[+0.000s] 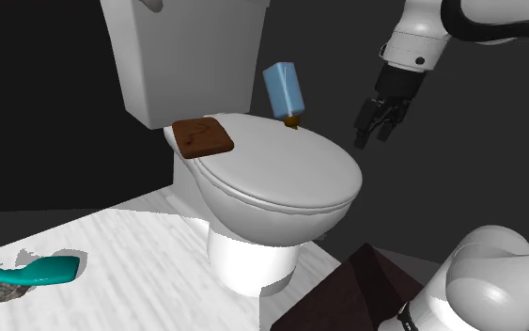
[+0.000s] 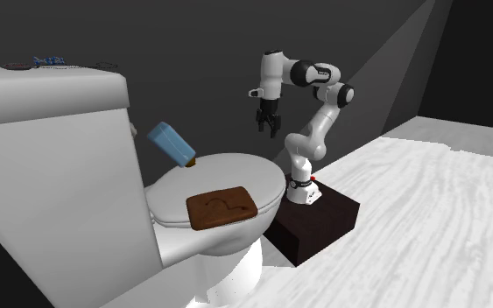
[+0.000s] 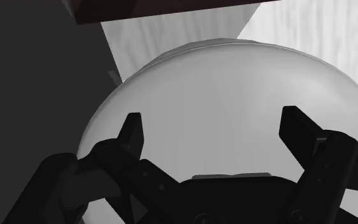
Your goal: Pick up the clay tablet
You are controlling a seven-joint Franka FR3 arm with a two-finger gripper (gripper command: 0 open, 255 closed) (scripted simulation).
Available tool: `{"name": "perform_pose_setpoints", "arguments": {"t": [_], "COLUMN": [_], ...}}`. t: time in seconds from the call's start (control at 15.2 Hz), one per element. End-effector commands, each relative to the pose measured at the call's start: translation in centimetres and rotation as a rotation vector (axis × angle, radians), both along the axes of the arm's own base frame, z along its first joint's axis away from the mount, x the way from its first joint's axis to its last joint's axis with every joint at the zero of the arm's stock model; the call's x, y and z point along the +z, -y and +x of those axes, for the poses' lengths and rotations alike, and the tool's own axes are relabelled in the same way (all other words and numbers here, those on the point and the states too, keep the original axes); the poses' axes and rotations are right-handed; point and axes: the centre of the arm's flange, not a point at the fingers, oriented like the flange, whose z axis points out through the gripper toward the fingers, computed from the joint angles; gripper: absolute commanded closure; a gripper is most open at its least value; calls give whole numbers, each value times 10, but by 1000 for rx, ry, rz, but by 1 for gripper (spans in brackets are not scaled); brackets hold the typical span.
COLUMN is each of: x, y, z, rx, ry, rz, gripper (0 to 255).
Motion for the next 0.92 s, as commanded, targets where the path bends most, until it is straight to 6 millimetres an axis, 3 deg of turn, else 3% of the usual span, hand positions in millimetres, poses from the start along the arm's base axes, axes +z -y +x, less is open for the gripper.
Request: {"name": "perform_pose_setpoints", "arguments": {"t": [0.0, 0.46, 0.86], "x": [0, -15, -36], "y": [0, -69, -134], "z": [0, 54, 87], "rx": [0, 273, 508], "ry": [0, 162, 301], "rz": [0, -254, -471], "gripper": [0, 0, 0]}}
